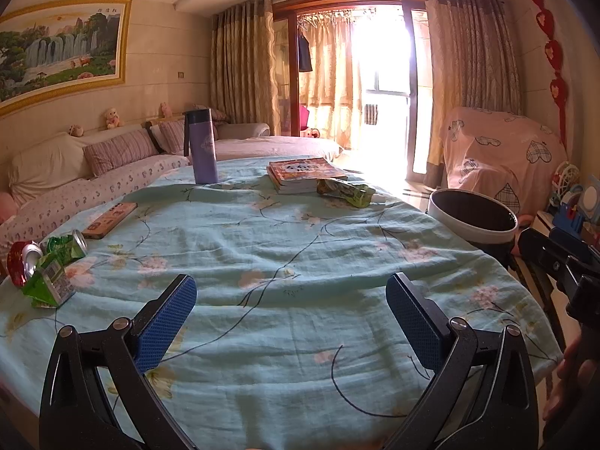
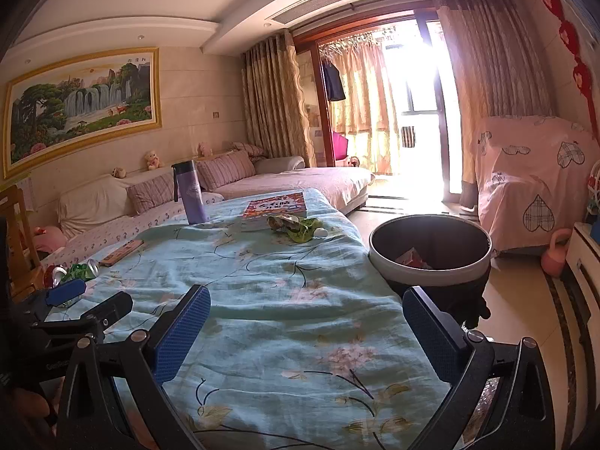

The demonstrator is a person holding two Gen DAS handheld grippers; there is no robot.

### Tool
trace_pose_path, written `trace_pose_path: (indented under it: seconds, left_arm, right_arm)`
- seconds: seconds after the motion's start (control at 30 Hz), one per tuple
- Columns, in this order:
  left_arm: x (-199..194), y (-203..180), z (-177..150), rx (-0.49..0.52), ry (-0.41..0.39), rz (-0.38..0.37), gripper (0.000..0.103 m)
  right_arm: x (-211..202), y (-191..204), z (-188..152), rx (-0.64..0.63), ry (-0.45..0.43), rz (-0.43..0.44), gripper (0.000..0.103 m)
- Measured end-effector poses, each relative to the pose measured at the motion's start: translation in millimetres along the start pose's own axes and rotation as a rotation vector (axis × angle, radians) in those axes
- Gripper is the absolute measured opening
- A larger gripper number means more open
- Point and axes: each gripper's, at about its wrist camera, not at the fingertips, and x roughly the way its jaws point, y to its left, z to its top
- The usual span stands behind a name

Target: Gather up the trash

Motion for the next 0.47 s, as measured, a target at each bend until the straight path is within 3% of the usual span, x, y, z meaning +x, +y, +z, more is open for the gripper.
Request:
trace_pose_path:
  seconds: [0.47]
  left_arm:
    - [16,12,8,-0.053,0.051,-0.024,0.103]
  right_arm:
    - [20,-3,13,0.026,0.067,0.026,0.103]
